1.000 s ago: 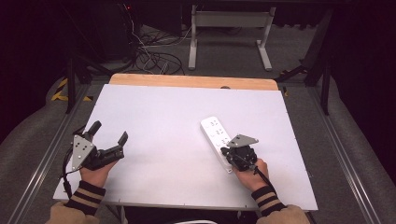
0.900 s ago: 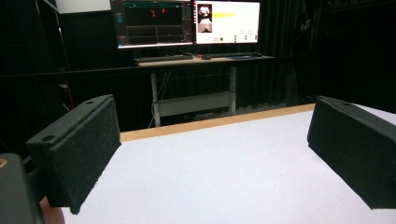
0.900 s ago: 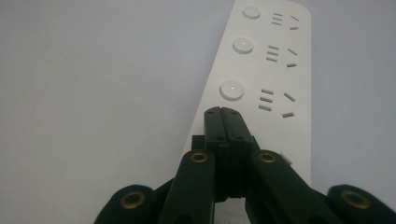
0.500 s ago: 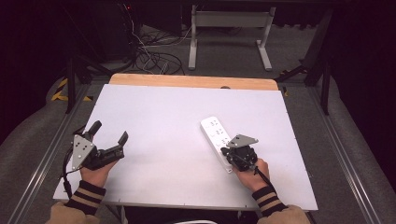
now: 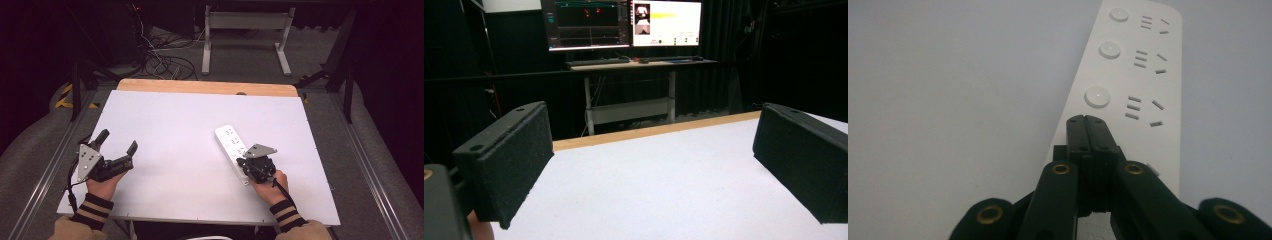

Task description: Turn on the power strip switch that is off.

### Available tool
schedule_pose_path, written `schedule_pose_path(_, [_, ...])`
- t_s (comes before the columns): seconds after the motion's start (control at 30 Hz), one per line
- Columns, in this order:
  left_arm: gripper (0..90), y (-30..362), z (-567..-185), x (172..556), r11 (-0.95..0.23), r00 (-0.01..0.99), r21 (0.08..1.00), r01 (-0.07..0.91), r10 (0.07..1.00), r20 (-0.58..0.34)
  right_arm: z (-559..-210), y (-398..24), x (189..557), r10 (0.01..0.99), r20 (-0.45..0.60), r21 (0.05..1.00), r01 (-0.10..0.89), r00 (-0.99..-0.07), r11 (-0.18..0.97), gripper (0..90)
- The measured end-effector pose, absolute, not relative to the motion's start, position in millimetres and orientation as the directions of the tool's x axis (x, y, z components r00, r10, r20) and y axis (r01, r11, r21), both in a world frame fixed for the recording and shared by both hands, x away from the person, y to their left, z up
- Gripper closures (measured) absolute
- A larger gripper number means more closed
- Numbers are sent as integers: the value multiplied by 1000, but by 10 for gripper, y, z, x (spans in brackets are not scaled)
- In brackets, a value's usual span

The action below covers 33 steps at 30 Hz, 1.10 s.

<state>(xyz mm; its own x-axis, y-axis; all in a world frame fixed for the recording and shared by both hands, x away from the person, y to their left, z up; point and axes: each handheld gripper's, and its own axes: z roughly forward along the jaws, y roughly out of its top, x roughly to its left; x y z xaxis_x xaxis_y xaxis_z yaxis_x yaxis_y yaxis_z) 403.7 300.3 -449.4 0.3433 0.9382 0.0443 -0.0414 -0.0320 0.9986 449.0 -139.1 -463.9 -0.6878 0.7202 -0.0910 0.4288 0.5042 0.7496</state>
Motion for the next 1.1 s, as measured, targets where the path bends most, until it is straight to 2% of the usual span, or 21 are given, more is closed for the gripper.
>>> schedule_pose_path(0.1, [32,3002,-4495,4038,-30,346,999,-41,937,42,-4615,-1409,4500,711,-89,757,416,-698,503,900])
schedule_pose_path(0.3, [33,3003,-4495,4042,-28,347,999,-38,937,39,-4467,-1496,4442,734,-113,846,323,-670,424,900])
schedule_pose_path(0.53, [33,3003,-4496,4042,-28,346,999,-39,937,39,-4413,-1556,4420,744,-105,881,286,-660,377,900])
schedule_pose_path(0.6, [33,3004,-4495,4042,-28,345,999,-39,938,39,-4370,-1611,4380,743,-109,919,218,-660,328,900])
schedule_pose_path(1.03, [33,3011,-4492,4040,-30,345,999,-41,937,43,-4290,-1853,4290,789,-104,964,135,-605,230,900])
schedule_pose_path(1.1, [33,3010,-4492,4040,-31,345,999,-41,938,43,-4288,-1880,4269,802,-110,969,117,-587,219,696])
